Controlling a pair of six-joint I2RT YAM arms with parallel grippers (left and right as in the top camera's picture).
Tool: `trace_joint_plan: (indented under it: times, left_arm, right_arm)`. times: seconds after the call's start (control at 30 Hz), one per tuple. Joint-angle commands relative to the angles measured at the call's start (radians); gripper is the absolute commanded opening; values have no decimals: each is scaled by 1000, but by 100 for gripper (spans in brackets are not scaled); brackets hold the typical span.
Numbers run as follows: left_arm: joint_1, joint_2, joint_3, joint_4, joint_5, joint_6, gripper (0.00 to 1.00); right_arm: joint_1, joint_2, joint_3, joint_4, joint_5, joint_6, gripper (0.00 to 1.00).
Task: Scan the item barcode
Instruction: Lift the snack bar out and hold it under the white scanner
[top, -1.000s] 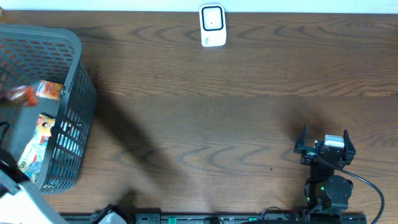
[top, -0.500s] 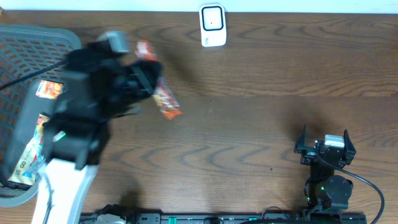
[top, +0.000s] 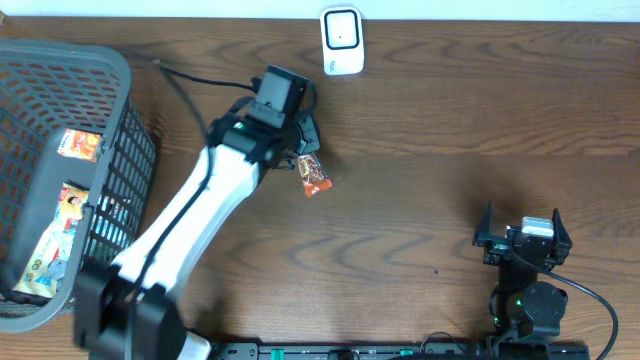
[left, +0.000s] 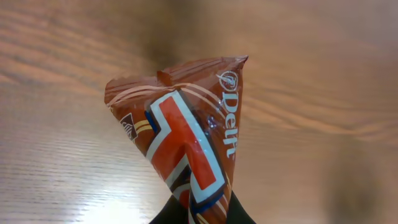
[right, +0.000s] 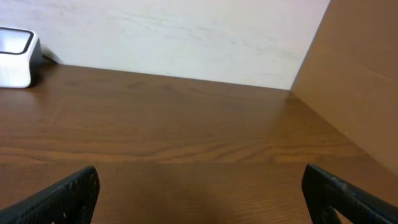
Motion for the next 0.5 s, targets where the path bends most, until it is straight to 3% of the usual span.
trace_joint_plan:
  times: [0.0,0.47]
  left_arm:
    - [0,80,-6,6,-32,16,8]
    - [-1,222,-6,66,-34,14,8]
  right_arm:
    - [-3,-1,-2,-2,8,-10,99]
    - [-3,-1,-2,-2,8,-10,99]
